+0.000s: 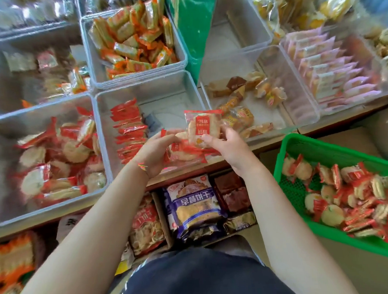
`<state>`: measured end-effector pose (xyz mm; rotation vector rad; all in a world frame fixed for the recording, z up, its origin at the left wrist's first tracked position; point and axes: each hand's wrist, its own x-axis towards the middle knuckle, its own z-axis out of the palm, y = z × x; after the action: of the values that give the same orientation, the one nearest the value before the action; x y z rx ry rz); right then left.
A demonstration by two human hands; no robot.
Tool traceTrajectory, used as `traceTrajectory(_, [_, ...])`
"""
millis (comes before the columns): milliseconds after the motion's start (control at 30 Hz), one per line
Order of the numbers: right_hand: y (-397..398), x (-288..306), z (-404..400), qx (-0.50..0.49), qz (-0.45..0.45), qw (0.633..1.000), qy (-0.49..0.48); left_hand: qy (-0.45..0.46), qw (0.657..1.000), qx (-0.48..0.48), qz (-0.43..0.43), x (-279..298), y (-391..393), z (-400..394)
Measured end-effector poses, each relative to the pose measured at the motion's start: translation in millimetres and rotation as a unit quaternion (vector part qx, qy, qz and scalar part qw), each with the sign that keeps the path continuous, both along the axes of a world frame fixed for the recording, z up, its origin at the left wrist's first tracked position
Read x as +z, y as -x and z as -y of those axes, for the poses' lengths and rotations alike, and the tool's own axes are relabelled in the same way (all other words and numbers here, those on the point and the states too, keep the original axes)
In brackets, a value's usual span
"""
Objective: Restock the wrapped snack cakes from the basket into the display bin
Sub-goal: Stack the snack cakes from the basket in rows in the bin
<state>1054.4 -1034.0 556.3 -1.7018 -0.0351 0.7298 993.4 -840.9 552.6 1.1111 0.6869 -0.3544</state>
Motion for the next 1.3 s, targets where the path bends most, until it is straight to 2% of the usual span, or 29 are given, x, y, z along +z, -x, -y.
traceTrajectory(67, [-1, 1, -16, -0.038, 0.004, 0.999, -0.024, -0.047, 0.995, 0.083, 0.000, 0, 6, -18])
traceTrajectory(167, [-10, 4, -36, -0.059, 0.054, 0.996, 0.033, -0.123, 0.979, 0.159, 0.017, -8, 13, -47])
traceTrajectory(267, [-20, 4, -55, -0.045, 0.120, 0.985, 0.117, -0.101, 0.976, 0.189, 0.031, -14, 16, -68])
traceTrajectory(333, [-28, 1, -66, -0.039, 0.175, 0.965, 0.193, -0.087, 0.976, 0.196, 0.032, -17, 17, -76])
traceTrajectory(433, [-38, -5, -81, 0.003, 0.291, 0.912, 0.288, -0.057, 0.981, 0.185, 0.025, -23, 20, -82])
traceTrajectory(567, [-43, -18, -94, 0.165, 0.428, 0.784, 0.418, -0.044, 0.985, 0.167, 0.012, -31, 23, -82])
traceTrajectory(700, [-32, -33, -98, 0.331, 0.394, 0.691, 0.507, -0.028, 0.987, 0.158, 0.014, -35, 25, -83])
traceTrajectory(800, [-22, -37, -100, 0.398, 0.370, 0.646, 0.535, -0.028, 0.988, 0.154, 0.018, -38, 24, -82])
traceTrajectory(900, [-17, -37, -99, 0.399, 0.392, 0.633, 0.535, -0.034, 0.989, 0.141, 0.017, -41, 24, -81])
traceTrajectory(1033, [-18, -29, -95, 0.361, 0.448, 0.634, 0.517, -0.036, 0.990, 0.138, 0.016, -43, 21, -75])
traceTrajectory(1133, [-18, -22, -95, 0.354, 0.472, 0.623, 0.514, -0.007, 0.990, 0.142, 0.003, -43, 15, -67])
traceTrajectory(1200, [-14, -17, -101, 0.379, 0.457, 0.608, 0.528, 0.010, 0.988, 0.153, -0.008, -43, 10, -62])
traceTrajectory(1300, [-7, -15, -115, 0.426, 0.401, 0.574, 0.572, -0.041, 0.987, 0.152, -0.031, -47, 4, -58])
